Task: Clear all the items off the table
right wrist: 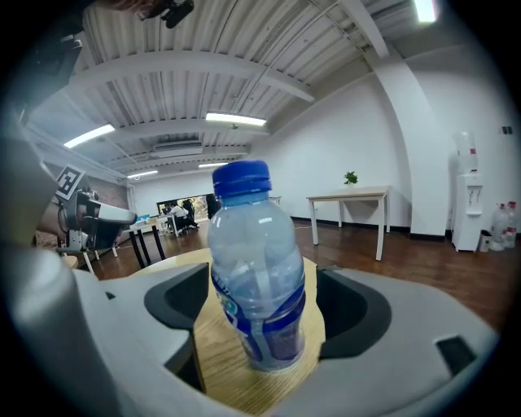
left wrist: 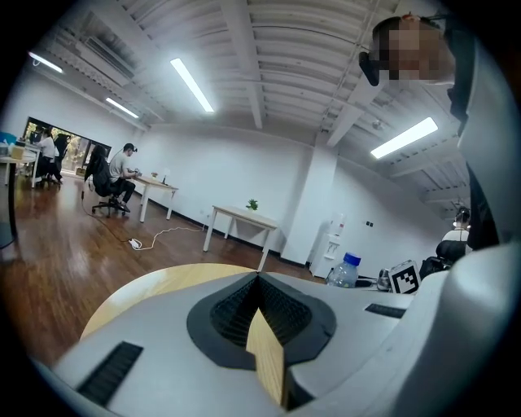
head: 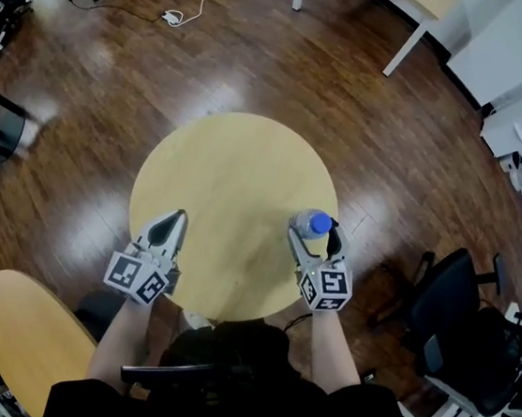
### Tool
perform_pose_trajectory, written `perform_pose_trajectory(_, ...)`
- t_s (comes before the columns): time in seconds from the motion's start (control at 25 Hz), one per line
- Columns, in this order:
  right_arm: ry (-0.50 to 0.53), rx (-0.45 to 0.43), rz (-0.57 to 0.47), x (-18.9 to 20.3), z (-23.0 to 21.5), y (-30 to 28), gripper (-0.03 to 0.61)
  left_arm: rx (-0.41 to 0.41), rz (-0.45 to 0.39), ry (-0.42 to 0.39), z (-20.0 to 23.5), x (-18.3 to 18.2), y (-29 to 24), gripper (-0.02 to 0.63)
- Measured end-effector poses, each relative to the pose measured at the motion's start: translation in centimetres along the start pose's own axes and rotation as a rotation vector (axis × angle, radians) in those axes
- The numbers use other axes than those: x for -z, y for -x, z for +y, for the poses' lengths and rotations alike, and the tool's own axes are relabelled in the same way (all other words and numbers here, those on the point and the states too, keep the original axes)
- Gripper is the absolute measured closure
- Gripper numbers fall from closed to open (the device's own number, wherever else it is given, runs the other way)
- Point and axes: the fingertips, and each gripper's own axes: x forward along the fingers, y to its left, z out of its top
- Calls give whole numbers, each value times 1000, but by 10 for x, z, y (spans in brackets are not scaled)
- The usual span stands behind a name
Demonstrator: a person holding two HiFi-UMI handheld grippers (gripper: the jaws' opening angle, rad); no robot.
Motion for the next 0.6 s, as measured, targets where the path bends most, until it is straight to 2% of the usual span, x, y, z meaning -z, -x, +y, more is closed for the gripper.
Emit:
perform_pose_trajectory(0.32,27,-31,29,14,4,-13,155,-16,35,13,-6,24,-15,612)
perform_pose_trajectory(0.6,45,-61,49,24,3,-22,156,-69,19,14,-1,32,-16,612)
